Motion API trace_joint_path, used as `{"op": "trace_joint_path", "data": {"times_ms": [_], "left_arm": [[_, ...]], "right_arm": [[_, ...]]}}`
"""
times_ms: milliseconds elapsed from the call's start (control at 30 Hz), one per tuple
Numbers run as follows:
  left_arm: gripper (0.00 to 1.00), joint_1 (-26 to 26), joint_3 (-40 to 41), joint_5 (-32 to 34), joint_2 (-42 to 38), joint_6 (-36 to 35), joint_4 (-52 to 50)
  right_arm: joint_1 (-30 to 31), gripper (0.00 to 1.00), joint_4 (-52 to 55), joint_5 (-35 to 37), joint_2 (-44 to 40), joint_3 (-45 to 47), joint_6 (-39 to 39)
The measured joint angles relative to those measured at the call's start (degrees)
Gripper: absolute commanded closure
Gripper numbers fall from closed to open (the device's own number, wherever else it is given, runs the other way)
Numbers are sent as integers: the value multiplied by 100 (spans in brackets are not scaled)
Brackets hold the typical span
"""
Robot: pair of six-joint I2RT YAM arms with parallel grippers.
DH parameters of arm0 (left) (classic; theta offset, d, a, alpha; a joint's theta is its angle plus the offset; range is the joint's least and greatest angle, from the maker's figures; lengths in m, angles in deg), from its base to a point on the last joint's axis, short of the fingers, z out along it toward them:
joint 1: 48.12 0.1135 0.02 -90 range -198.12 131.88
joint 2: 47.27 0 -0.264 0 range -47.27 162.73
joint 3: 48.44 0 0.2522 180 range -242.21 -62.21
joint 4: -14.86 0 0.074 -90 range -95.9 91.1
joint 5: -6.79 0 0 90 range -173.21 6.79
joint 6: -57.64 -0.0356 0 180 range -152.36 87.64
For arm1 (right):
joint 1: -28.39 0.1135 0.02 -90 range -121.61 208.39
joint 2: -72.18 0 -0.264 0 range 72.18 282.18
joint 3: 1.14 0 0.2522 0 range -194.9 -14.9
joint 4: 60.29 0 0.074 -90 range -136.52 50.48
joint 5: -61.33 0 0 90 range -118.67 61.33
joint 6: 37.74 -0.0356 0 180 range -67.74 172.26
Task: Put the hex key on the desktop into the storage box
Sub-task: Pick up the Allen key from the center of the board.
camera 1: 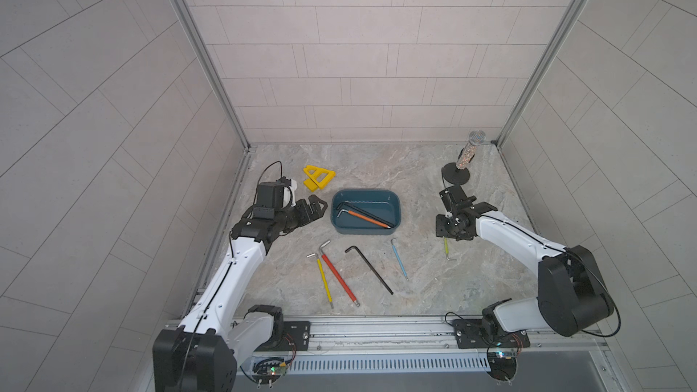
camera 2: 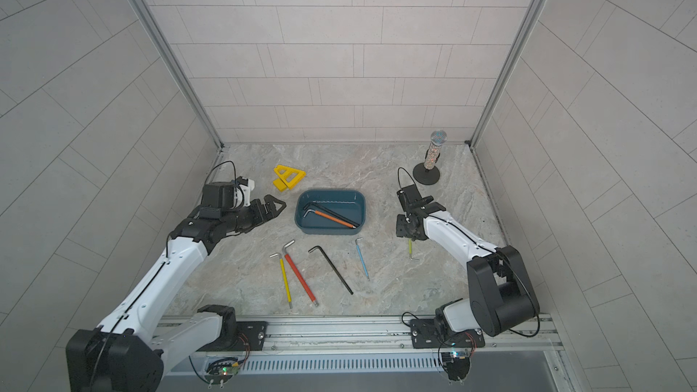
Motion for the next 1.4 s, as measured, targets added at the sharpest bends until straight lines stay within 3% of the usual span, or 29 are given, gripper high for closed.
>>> {"op": "trace_joint_path", "data": {"times_ms": [667, 900, 1000, 1400], "left_arm": [[0, 0, 0, -107, 162, 46, 42], [0, 0, 0, -76, 151, 44, 39], [0, 0, 0, -79, 153, 44, 39], [0, 0, 0, -74, 153, 44, 39]], "right_arm": [[7, 50, -219, 186, -155, 750, -223], [81, 56, -365, 181, -129, 798, -227], [157, 64, -503, 179, 42, 798, -240], [267, 65, -732, 212, 485, 638, -420]]}}
